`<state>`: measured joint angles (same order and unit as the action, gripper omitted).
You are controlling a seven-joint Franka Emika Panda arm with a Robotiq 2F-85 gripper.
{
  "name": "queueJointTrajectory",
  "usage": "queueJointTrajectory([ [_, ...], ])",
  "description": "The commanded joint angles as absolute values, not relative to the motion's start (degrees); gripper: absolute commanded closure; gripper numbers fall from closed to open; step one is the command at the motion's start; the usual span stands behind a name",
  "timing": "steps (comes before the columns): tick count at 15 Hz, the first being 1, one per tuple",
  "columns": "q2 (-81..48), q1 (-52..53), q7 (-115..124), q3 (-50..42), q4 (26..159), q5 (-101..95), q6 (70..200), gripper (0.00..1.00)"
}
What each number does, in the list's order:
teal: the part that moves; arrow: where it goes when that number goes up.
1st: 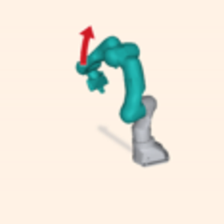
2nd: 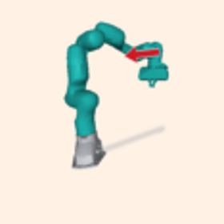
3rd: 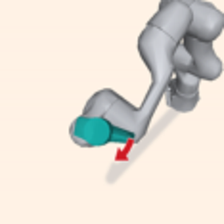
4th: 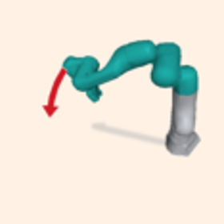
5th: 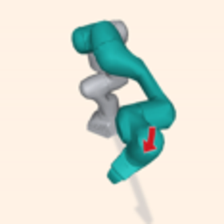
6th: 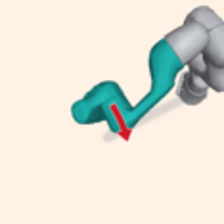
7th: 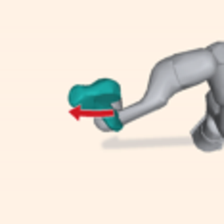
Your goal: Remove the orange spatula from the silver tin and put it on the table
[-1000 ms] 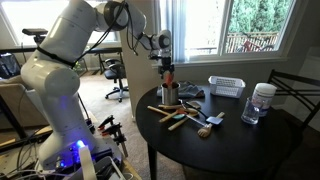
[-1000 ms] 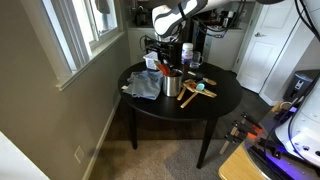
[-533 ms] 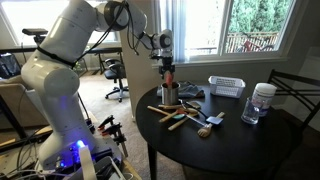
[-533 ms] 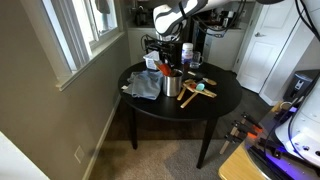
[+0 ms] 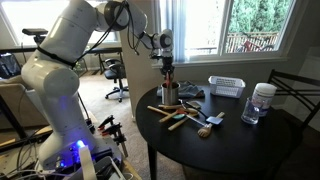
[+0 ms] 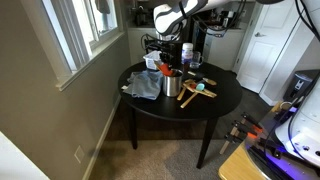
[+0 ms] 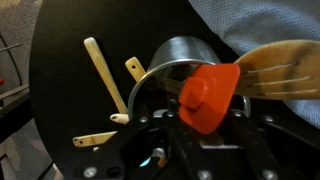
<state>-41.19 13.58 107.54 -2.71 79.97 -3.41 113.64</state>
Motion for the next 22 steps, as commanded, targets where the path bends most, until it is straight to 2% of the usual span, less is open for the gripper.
queueJointTrajectory([
  [1, -40.9, 12.6, 107.0, -1.8, 79.7, -1.6, 112.7, 0.91],
  [4, -40.1, 12.9, 108.4, -2.1, 80.5, -1.8, 112.1, 0.95],
  [6, -38.2, 13.4, 110.0, -2.6, 82.6, -2.2, 111.5, 0.92],
  [14, -24.9, 13.9, 114.2, -2.9, 91.6, -4.1, 111.7, 0.92],
  [22, -15.6, 13.7, 119.4, -1.9, 91.8, -9.1, 110.1, 0.92],
])
